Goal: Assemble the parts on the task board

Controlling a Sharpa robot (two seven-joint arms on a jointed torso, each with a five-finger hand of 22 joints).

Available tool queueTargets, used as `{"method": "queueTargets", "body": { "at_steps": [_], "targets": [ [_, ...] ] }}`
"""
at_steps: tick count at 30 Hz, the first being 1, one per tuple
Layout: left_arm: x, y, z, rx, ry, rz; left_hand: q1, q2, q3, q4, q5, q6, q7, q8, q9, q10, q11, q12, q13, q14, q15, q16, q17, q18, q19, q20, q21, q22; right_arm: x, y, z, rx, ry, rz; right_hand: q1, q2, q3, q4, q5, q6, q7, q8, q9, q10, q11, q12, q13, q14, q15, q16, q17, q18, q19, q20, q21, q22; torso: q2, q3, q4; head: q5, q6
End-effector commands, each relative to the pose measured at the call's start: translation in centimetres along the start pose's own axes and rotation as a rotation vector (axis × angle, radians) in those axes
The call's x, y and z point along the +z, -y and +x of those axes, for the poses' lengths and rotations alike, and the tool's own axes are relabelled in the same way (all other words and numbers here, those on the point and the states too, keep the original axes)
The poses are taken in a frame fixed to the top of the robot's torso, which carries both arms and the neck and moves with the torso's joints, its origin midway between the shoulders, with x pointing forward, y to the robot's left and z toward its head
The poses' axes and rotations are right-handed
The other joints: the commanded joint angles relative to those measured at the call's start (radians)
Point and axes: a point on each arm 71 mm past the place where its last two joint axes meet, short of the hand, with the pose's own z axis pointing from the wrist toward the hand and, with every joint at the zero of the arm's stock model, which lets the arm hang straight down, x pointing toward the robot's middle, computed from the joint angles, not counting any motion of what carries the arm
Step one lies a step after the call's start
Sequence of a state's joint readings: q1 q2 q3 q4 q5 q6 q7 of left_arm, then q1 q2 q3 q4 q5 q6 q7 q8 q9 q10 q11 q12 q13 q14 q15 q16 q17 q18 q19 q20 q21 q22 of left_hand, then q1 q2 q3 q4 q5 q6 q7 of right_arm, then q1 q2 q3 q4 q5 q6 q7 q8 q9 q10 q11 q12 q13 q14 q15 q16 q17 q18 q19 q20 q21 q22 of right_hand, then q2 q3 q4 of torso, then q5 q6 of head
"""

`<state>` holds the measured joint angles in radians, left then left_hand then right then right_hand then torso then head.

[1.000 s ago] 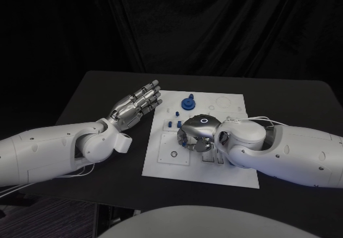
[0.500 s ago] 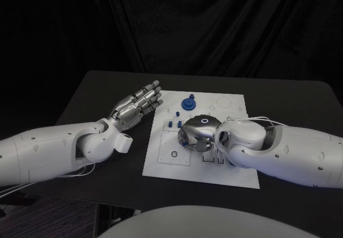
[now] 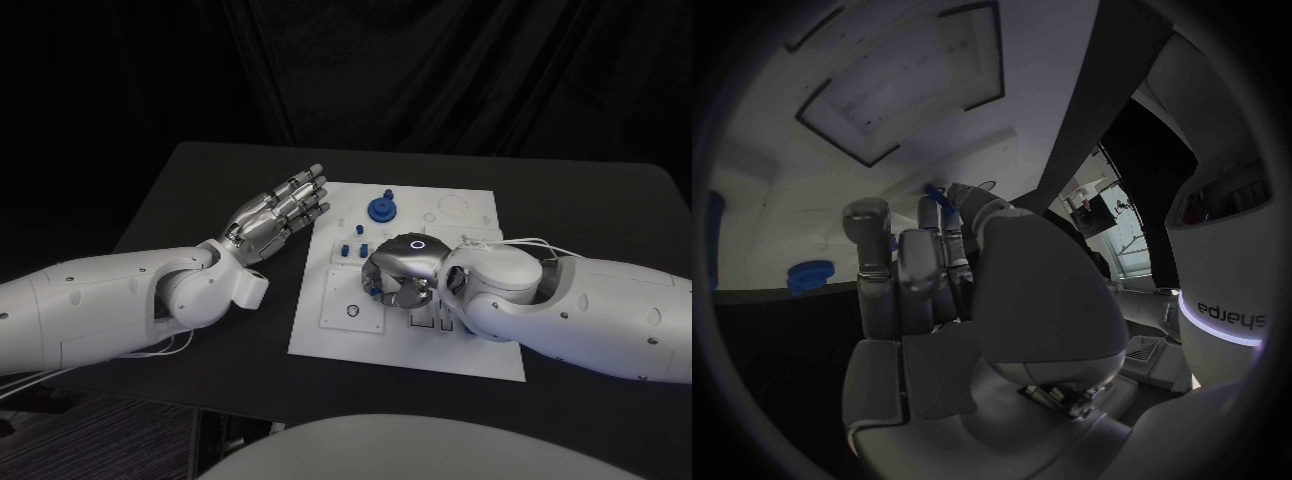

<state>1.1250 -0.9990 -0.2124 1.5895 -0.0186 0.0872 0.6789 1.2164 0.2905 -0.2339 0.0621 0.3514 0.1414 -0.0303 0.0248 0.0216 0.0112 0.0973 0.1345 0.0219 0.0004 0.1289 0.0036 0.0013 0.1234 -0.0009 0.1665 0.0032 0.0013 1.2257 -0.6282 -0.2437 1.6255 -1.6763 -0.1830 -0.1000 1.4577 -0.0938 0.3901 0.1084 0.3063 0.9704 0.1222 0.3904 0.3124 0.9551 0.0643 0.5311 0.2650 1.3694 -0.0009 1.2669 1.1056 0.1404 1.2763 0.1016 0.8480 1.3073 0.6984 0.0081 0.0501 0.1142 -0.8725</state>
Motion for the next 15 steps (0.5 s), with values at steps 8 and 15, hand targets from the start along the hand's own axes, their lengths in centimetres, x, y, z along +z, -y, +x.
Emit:
{"method": "queueTargets", "body": {
  "at_steps": [8,15],
  "targets": [
    [-0.1,0.52,0.05,-0.014,-0.005,0.085,0.01,0.001,0.009,0.005,0.004,0.005,0.015,-0.002,0.001,0.002,0.014,0.009,0.001,0.0,0.008,-0.001,0.0,-0.014,0.002,0.01,-0.002,0.0,-0.48,-0.02,-0.36,0.095,0.081,-0.037,0.019,0.027,0.019,-0.011,0.011,0.002,-0.001,0.008,0.036,0.019,-0.002,-0.011,-0.003,0.001,-0.007,0.001,-0.002,-0.003,0.006,-0.003,-0.002,0.078,-0.001,-0.0003,-0.0006,0.006,0.0],
    [-0.15,0.42,0.05,-0.016,-0.005,0.079,0.01,0.0,0.011,0.008,0.004,0.009,0.024,-0.002,0.001,0.003,0.022,0.014,0.002,0.0,0.008,0.0,0.0,-0.013,0.002,0.011,-0.002,0.001,-0.69,0.1,-0.53,0.151,0.108,-0.043,0.023,0.024,0.022,-0.018,0.005,-0.001,0.0,0.004,0.042,0.035,-0.004,-0.002,0.002,-0.007,-0.009,-0.008,-0.013,-0.002,0.0,-0.005,-0.014,0.077,0.0,-0.0003,0.0004,0.005,0.0]
  ]
}}
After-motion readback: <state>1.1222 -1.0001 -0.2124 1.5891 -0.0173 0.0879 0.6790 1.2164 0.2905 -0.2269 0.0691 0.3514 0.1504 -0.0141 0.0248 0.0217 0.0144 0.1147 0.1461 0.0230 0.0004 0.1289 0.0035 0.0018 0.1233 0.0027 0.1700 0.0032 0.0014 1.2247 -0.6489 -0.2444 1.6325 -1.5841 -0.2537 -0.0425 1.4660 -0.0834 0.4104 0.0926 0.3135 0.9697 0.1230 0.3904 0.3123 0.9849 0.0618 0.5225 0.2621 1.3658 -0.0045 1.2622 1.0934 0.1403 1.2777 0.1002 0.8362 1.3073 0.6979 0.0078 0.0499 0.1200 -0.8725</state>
